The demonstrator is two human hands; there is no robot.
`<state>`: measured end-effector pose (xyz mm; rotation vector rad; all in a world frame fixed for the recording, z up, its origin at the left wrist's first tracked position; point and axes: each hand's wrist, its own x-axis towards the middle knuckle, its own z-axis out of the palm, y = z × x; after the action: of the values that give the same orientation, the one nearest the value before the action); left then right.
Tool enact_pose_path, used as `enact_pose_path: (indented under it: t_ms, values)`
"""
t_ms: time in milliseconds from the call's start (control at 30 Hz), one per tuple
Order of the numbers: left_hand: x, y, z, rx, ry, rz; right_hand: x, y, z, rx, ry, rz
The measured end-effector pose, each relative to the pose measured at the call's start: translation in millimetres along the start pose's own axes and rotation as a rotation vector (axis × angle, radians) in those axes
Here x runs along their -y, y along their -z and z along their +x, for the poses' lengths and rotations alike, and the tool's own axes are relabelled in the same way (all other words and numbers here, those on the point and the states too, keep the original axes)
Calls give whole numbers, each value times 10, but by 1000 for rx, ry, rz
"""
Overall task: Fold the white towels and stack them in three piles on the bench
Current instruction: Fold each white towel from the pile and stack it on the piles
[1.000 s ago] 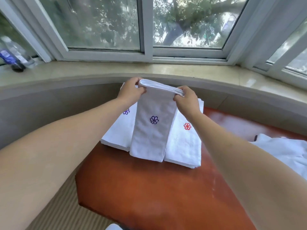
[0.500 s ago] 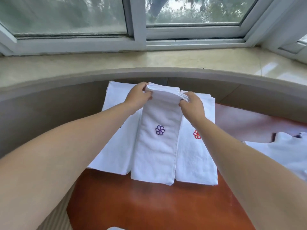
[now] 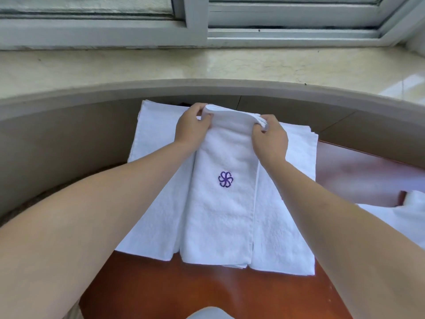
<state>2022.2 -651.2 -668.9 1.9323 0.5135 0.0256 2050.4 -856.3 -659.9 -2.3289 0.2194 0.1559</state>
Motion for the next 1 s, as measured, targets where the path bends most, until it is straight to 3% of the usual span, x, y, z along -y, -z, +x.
enact_pose_path:
  t_ms: [67,200,267,400,500,800,1000]
  values:
    - [19,-48,52,-20,2,-5,2,-48,40,-16,-5,23]
    - [139,-98,91,67,29,99,-91,-129,18,176,-52,130]
    - [217,-99,15,174,-75,212,-188,-146,-79,241,55,116]
    - [374,-52,-240,471,-413,703,-455,-200,-327,405,323,-217]
    - [451,10,-552,559,-544,953,-587,-197,-662,437,366,-358]
    - [788,356,-1757,738,-485,1178,-716,67,-1736,593,311,-655]
    - [1079,452,-2495,639,-414,1121,-874,155,-2530,570,292,-678]
